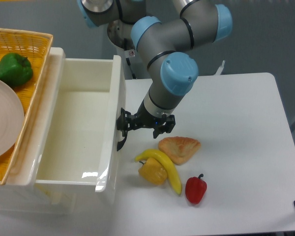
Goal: Slide open the top white drawer
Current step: 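Keep pulling the drawer handle until the drawer is fully extended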
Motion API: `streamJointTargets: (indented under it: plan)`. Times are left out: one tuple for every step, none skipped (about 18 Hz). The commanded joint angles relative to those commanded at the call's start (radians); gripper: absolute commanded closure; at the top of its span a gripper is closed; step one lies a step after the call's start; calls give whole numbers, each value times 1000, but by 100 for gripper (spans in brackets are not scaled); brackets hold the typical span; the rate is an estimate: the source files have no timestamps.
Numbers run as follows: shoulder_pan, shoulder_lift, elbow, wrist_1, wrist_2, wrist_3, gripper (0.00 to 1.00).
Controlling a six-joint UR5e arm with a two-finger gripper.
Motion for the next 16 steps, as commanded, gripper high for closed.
streamJointTargets:
  plan:
    - [3, 0, 0, 0, 0, 0, 0]
    - [5, 2, 0, 0, -2, 2, 0]
    - [6, 0, 0, 0, -2, 2, 0]
    - [8, 0, 0, 0, -2, 2, 0]
    - [12, 0, 0, 0, 0, 2, 0]
    - [12, 0, 0, 0, 0, 2, 0]
    - [17, -2, 0, 0, 0, 2, 0]
    - [18, 0, 0, 0, -2, 2, 0]
    - [20, -2, 0, 0, -2, 2, 0]
    - [20, -2, 0, 0, -2, 2, 0]
    - [24, -2, 0, 0, -2, 2, 0]
    - [28, -2, 2, 0, -3, 2, 0]
    - [29, -2, 2, 2, -5, 3, 0]
    - [37, -3, 2, 2, -6, 3, 0]
    - [40, -3, 2, 2, -6, 5, 0]
    - [40, -3, 0, 2, -6, 8, 0]
